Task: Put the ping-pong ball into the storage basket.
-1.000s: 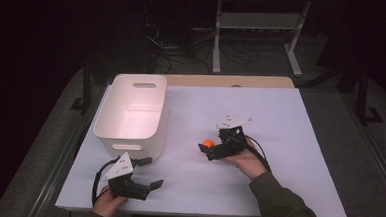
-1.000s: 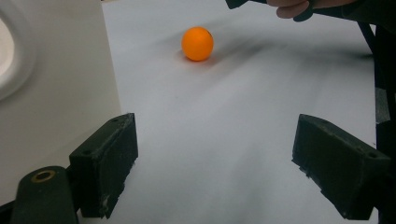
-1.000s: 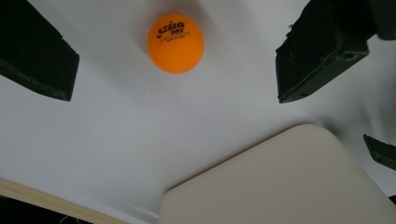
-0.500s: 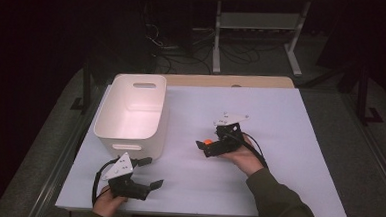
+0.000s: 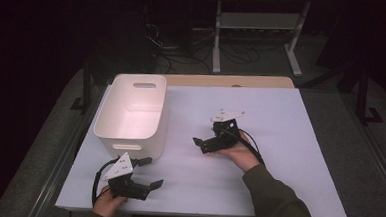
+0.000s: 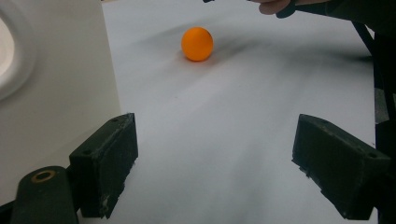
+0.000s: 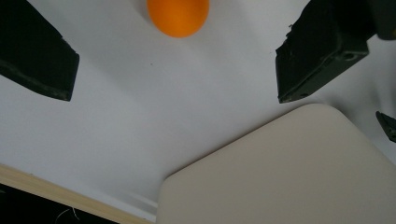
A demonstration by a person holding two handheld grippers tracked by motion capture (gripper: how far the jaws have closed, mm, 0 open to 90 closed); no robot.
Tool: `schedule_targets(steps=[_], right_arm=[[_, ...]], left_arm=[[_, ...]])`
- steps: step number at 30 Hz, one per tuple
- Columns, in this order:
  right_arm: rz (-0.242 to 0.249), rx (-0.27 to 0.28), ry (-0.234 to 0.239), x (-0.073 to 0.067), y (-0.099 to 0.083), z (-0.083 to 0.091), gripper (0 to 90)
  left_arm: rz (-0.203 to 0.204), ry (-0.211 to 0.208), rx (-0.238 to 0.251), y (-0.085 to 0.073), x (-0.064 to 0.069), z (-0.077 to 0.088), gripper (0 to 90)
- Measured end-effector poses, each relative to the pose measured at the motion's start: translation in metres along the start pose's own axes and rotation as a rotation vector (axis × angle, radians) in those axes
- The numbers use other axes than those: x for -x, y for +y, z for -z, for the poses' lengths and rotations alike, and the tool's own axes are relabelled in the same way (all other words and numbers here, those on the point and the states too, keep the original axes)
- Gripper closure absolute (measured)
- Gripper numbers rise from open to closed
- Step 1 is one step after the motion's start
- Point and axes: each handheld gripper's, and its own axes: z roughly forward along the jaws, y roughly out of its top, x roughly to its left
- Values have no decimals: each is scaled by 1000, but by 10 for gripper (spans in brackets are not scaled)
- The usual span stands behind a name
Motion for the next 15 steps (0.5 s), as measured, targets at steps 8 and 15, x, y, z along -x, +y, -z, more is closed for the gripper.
schedule_targets(steps=[8, 15], right_arm=[[-9, 14, 3, 2, 3, -2, 0], [-6, 10, -1, 3, 2, -2, 0]], left_arm=[[-1, 0, -6, 0, 0, 0, 141], [-4, 0, -9, 0, 0, -1, 141]])
